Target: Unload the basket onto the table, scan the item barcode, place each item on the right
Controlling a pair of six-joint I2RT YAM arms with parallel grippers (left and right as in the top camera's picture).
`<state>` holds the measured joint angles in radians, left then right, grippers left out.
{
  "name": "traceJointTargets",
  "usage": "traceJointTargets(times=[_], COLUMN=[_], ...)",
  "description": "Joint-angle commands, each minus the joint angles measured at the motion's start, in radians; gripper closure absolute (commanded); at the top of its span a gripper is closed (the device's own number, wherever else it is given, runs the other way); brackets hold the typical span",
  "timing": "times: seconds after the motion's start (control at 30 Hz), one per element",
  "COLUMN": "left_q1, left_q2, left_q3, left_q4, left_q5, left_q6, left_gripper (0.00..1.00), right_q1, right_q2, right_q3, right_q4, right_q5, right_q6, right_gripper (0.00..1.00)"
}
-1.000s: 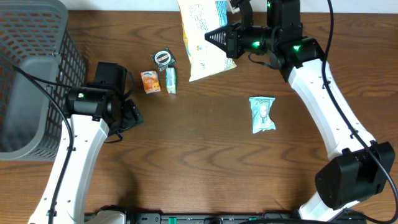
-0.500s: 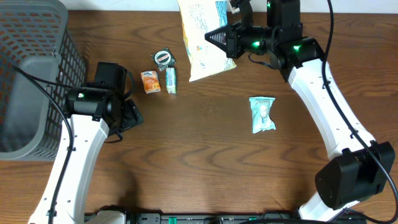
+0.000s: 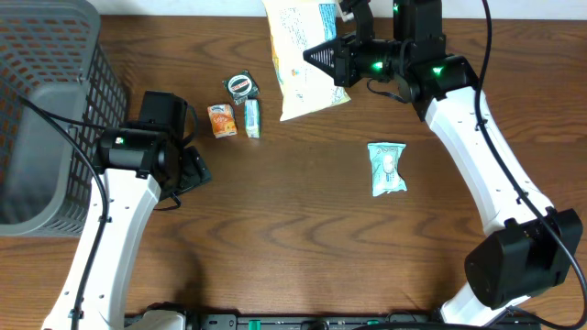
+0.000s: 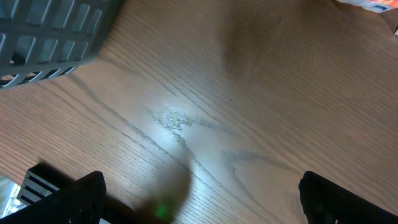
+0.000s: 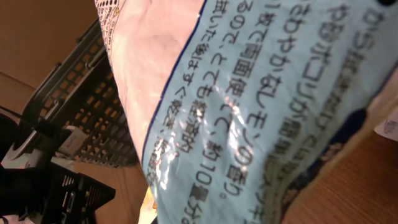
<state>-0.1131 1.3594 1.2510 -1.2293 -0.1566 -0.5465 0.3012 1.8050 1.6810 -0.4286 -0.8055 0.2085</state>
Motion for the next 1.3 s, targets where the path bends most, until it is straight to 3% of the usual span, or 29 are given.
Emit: traceJointTargets(times=[0.0,1.27], left_q1=[0.003,0.003], left_q2=[0.002,0.002], left_q3=[-0.004,-0.004], left_q4=[-0.003,-0.003], left_q5=[-0.01,-0.01], left_q6=[-0.005,-0.005], left_gripper=[0.02,0.03], right_q1=[0.029,0.056], right_q2=[-0.026,-0.026], right_q3=[0.007,0.007], right_q4=[0.005,-0.018], right_q5=[0.014,0.126], right_q6=[0.007,0.008], right_gripper=[0.99,0.99])
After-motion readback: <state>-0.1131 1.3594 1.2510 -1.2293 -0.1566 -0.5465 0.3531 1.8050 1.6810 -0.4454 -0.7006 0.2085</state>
